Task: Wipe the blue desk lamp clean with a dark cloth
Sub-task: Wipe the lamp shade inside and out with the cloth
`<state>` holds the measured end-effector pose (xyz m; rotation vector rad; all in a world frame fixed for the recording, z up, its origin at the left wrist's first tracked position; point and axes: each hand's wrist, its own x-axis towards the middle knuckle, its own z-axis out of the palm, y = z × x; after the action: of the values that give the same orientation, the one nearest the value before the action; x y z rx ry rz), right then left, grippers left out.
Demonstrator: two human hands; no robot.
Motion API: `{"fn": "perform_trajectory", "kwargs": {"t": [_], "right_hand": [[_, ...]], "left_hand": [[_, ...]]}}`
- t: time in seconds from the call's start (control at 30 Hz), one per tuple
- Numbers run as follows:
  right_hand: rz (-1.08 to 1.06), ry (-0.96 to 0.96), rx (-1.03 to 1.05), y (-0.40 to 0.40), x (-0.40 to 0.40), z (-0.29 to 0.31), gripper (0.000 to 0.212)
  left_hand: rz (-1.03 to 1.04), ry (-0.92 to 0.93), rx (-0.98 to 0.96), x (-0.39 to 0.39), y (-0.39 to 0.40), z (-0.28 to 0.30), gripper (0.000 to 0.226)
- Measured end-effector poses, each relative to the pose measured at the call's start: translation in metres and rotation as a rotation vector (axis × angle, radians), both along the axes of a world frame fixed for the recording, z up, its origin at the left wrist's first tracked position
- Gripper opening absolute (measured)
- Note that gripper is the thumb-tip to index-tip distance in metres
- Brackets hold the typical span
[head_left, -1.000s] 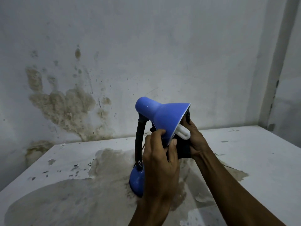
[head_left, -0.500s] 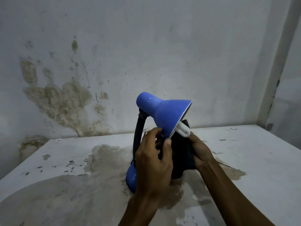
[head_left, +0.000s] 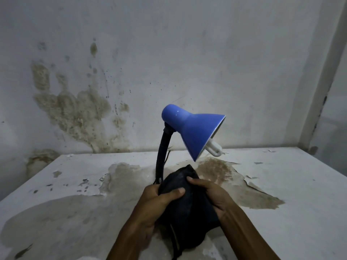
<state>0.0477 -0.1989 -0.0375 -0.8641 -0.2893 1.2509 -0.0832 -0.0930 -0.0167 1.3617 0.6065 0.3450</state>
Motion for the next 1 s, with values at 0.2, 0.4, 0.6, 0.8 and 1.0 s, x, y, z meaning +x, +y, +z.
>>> {"fn": "perform_trajectory", "kwargs": {"t": [0.2, 0.4, 0.6, 0.8, 1.0], "right_hand": [[-0.192, -0.056, -0.032, 0.011, -0.017, 0.008, 0.045], [-0.303, 0.049, -0.012, 0.023, -0.034, 0.025, 0.041], [-0.437, -0.201, -0.240, -0.014, -0.015, 0.034, 0.027], [-0.810, -0.515, 0.058, -0.048, 0.003, 0.067, 0.054], [-0.658, -1.131, -0.022, -0.028, -0.002, 0.109, 0.137]], "left_hand": [[0.093, -0.117, 0.016, -0.012, 0.004, 0.008, 0.038], [0.018, -0.278, -0.094, -0.015, -0.006, 0.017, 0.056], [0.250, -0.240, -0.136, -0.020, 0.010, 0.030, 0.031], [0.516, -0.479, -0.054, -0.022, 0.025, 0.086, 0.029], [0.560, -0.619, 0.331, 0.009, 0.023, 0.133, 0.035]]}}
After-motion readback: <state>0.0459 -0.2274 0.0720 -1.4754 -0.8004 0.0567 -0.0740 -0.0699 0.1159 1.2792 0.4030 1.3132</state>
